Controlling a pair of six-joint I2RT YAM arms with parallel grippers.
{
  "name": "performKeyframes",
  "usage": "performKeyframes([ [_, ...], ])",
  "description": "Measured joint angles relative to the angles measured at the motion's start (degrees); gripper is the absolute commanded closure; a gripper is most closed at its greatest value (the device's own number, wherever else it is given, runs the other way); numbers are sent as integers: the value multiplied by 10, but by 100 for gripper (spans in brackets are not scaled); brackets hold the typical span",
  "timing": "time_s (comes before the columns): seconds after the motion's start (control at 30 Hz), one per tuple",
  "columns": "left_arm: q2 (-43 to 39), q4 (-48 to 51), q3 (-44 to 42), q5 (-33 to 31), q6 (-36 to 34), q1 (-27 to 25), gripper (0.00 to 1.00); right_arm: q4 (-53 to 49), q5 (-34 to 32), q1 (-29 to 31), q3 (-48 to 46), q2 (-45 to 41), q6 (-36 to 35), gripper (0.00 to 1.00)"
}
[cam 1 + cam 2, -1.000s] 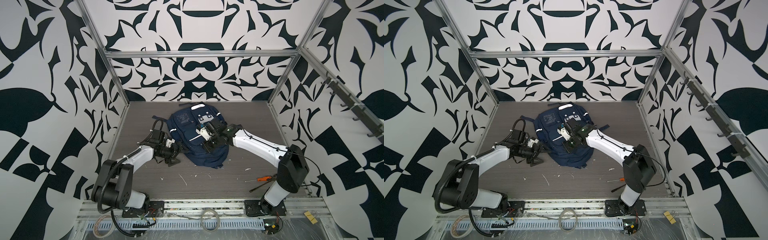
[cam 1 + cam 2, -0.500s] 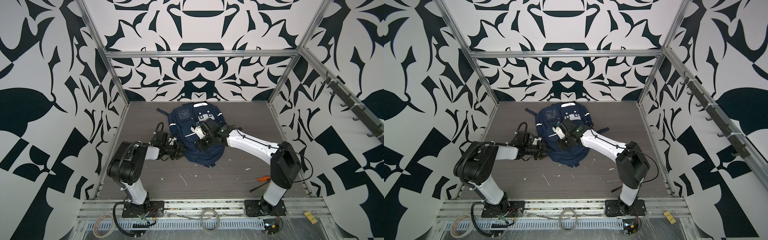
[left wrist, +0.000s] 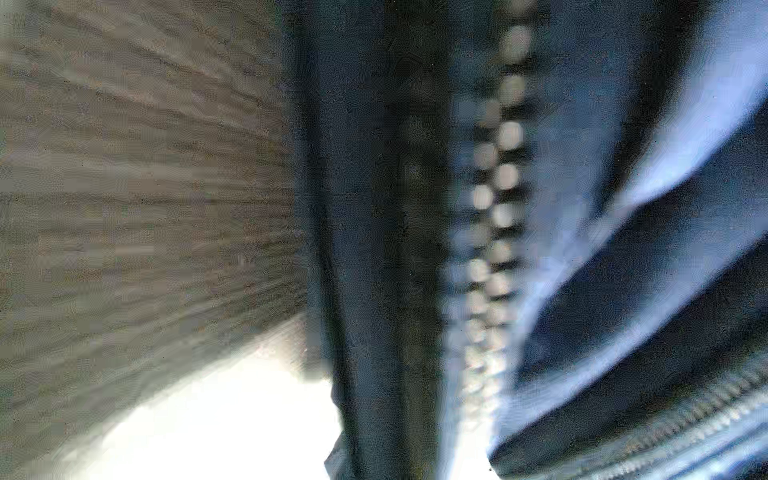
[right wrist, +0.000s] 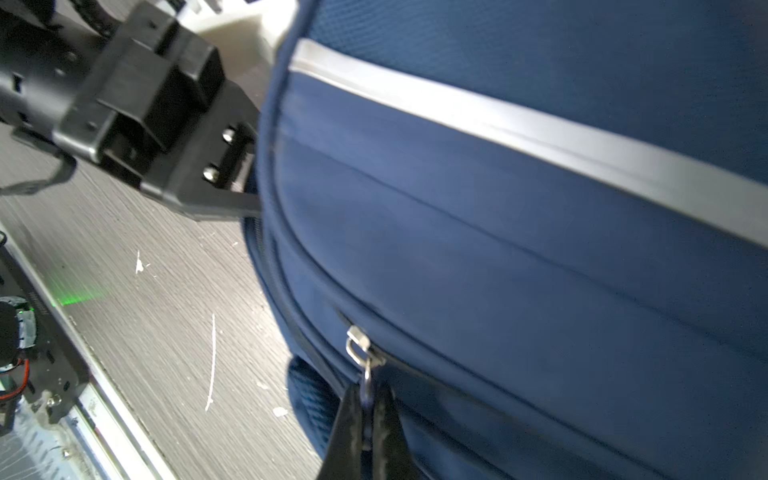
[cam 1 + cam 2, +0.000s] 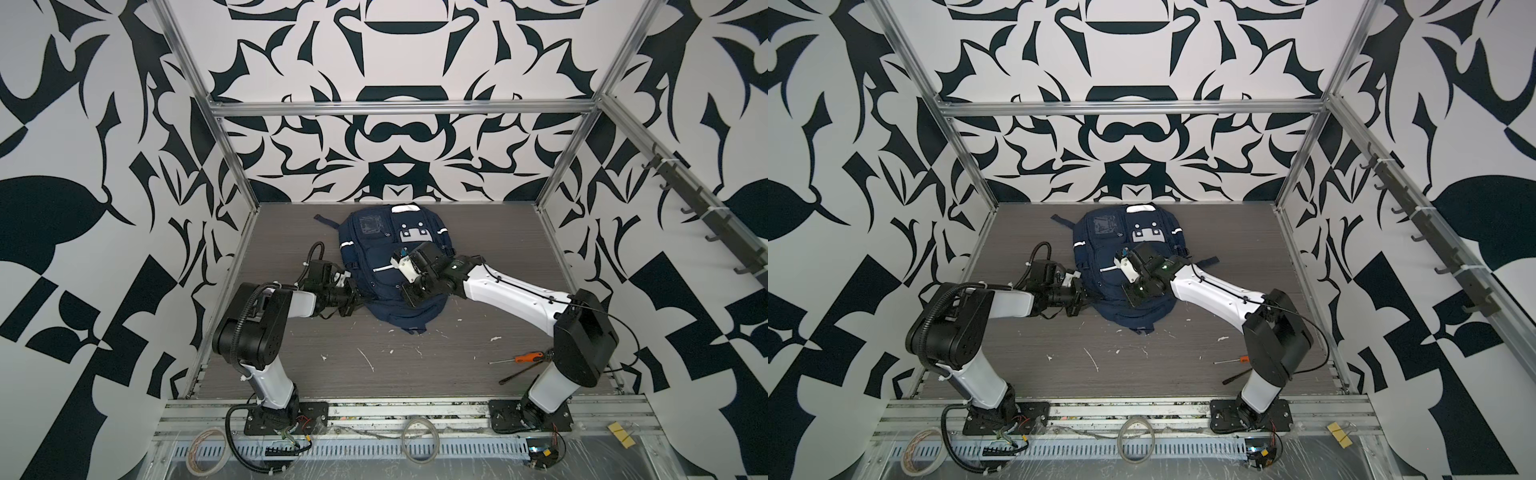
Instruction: Pack the student bag
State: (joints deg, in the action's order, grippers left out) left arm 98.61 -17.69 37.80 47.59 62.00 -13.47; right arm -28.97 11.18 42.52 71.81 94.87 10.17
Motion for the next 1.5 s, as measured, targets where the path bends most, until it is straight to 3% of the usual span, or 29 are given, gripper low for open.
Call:
performKeyframes([
  [0.47, -1, 62, 5, 31, -75, 76, 100, -62, -8, -101, -7, -11, -38, 100],
  [0.73, -10, 304, 120, 3, -248, 95, 100, -65, -53, -122, -17, -28, -88, 100],
  [0.97, -16, 409, 152, -28, -341, 112, 100, -58, -71, -122, -18, -35, -145, 100],
  [1.23, -20, 447, 164, -103, -375, 127, 38, -66, -92, -103, -18, -35, -227, 100],
  [1.37, -30, 452, 188, -132, -372, 120, 31, -74, -104, -87, -18, -35, -241, 100],
  [1.5, -85, 465, 188, -140, -360, 101, 27, -72, -105, -81, -18, -34, -212, 100],
])
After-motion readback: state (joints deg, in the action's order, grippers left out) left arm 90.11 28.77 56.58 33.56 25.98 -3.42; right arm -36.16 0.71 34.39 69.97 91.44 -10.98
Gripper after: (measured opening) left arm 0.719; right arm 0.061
